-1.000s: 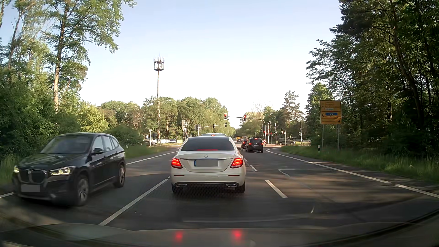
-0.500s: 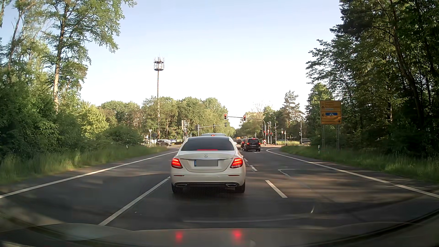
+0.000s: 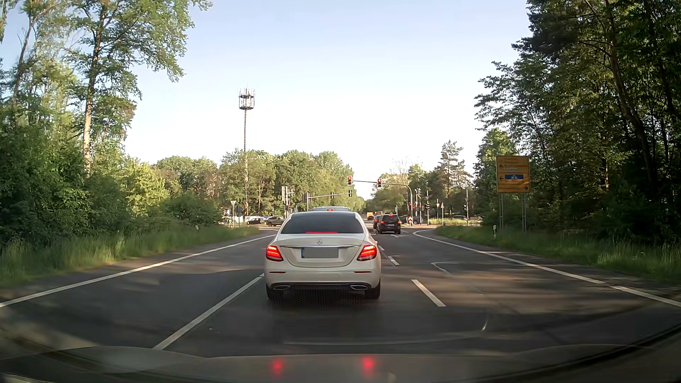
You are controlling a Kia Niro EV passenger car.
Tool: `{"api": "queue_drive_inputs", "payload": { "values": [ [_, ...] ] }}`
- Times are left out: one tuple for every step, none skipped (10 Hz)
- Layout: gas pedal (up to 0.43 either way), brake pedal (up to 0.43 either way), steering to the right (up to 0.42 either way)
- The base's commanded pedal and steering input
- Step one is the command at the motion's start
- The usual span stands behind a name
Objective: Follow the waypoints while adhering to traffic rules and regulations
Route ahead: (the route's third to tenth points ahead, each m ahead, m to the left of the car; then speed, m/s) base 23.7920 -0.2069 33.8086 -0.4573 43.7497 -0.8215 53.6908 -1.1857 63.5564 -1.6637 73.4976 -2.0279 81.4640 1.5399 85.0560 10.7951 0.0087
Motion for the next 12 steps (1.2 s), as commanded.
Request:
{"api": "queue_drive_inputs", "payload": {
  "values": [
    [0.000, 0.000, -0.004],
    [0.000, 0.000, -0.004],
    [0.000, 0.000, -0.004],
    [0.000, 0.006, -0.004],
    [0.000, 0.000, -0.004],
    [0.000, 0.000, -0.004],
    [0.000, 0.000, -0.005],
    [0.000, 0.000, -0.004],
    [0.000, 0.000, -0.004],
    [0.000, 0.000, -0.005],
    [0.000, 0.000, -0.004],
    [0.000, 0.000, -0.004]
  ]
}}
